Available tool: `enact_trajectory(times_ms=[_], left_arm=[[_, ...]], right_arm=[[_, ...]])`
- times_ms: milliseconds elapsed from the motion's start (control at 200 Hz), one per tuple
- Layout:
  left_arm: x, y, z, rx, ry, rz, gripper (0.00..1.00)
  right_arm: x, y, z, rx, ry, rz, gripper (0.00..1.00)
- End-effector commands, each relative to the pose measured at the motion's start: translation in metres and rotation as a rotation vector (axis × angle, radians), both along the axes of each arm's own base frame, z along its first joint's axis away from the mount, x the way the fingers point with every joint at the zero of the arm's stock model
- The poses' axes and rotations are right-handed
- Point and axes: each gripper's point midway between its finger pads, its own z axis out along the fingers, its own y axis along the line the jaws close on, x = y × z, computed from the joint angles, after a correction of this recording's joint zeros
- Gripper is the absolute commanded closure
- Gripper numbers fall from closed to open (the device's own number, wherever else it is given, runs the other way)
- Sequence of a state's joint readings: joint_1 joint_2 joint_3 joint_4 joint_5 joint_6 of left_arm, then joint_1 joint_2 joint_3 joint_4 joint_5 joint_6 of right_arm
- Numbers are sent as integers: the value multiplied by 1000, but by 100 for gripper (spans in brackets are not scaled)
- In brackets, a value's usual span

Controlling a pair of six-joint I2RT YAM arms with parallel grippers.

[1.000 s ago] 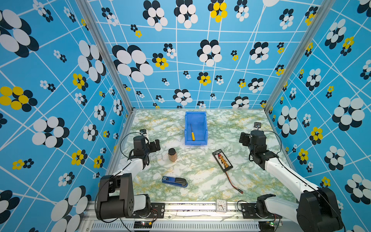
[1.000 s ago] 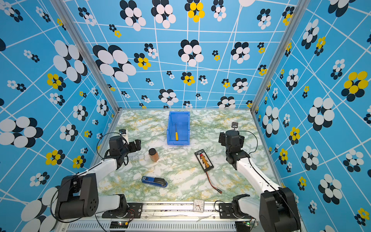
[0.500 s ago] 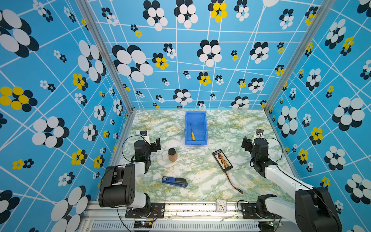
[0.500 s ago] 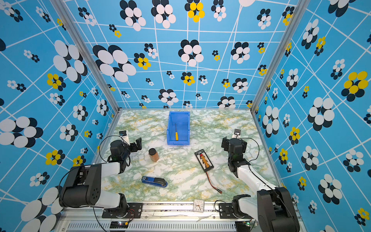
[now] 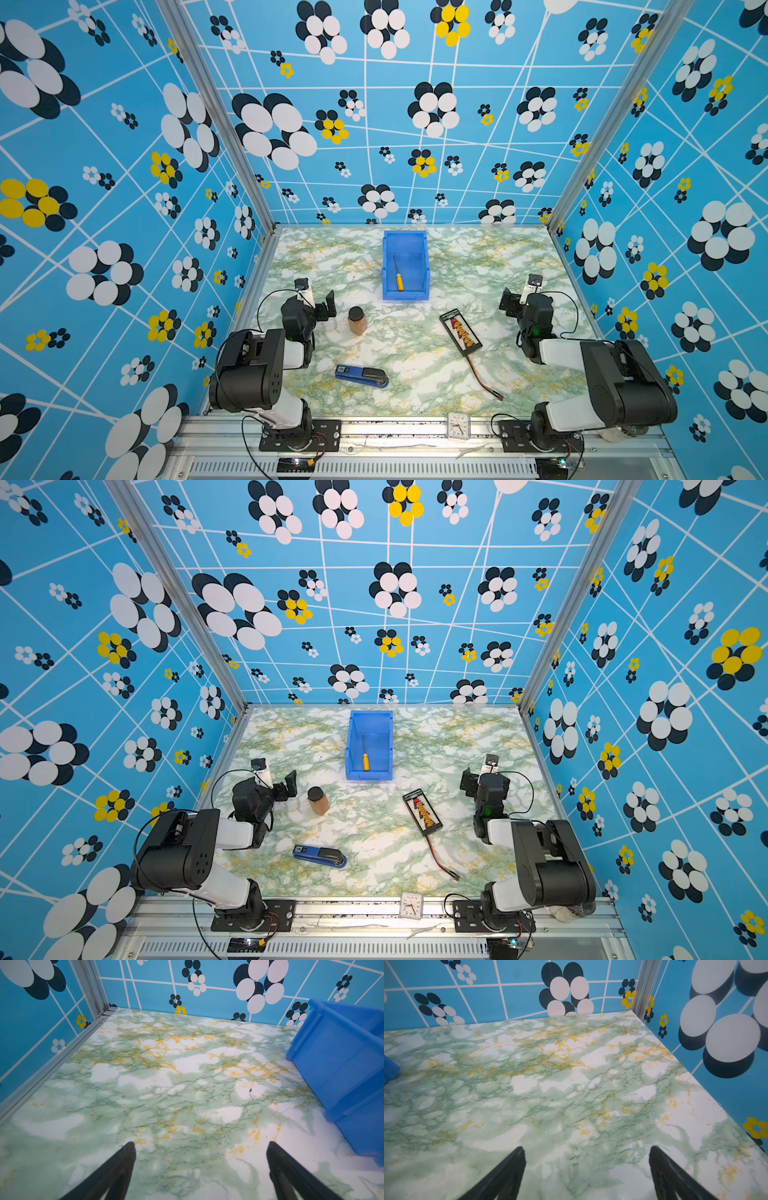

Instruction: Put the screwdriver in the bin

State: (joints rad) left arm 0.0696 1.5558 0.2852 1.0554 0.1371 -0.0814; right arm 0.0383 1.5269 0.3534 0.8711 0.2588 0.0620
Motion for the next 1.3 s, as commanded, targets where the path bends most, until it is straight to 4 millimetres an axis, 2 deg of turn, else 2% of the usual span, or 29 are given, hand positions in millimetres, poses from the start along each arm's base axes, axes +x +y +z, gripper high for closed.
enact_trajectory(times_ms=[0, 270, 1294], left_arm=[[8, -1, 12, 23, -38, -2, 1], [17, -16, 8, 66, 16, -65, 1], [14, -15, 9, 66, 1, -57, 1]], right_arm=[[12, 5, 9, 9, -18, 45, 3], [13, 6, 11, 4, -33, 51, 1], [13, 6, 11, 3, -33, 54, 1]])
